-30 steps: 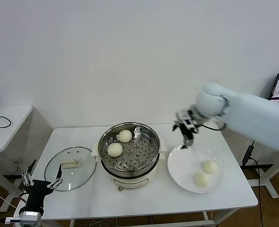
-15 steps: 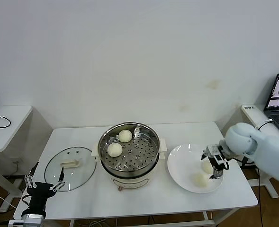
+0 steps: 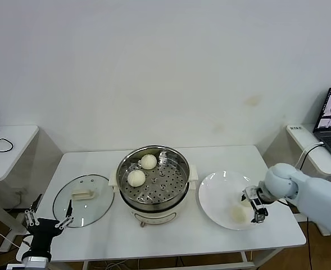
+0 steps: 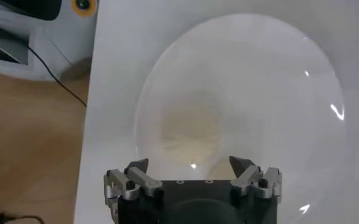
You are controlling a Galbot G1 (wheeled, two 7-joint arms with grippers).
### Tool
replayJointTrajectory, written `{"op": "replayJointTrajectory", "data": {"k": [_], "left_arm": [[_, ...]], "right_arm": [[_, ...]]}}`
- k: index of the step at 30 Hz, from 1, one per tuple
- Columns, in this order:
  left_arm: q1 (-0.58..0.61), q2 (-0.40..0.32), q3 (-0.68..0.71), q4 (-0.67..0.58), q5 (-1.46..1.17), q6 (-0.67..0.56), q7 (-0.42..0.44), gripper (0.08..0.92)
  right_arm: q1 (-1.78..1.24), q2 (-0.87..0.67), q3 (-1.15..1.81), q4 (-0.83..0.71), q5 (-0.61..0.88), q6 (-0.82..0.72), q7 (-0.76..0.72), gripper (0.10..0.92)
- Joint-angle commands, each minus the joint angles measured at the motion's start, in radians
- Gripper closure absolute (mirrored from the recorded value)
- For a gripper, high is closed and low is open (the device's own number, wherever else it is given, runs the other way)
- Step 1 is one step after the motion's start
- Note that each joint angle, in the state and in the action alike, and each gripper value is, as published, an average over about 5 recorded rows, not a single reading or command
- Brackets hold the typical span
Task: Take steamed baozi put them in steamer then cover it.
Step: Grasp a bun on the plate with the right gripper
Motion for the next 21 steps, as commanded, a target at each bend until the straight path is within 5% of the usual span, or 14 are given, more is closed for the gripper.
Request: {"op": "replayJointTrajectory", "data": {"k": [1,21], "left_arm": [[0.002,-0.001,-0.005,0.003,-0.001,-0.001,0.000,0.177],[-0.004,-0.002,-0.007,0.002,-0.004,-0.001,0.000,0.177]], "right_arm": [[-0.054,0.070,0.023,-0.054,-0.030,-0.006,0.035,0.221],[-0.050,0.110,0.023,-0.088,-0.030,-0.026,0.028,0.426]]}}
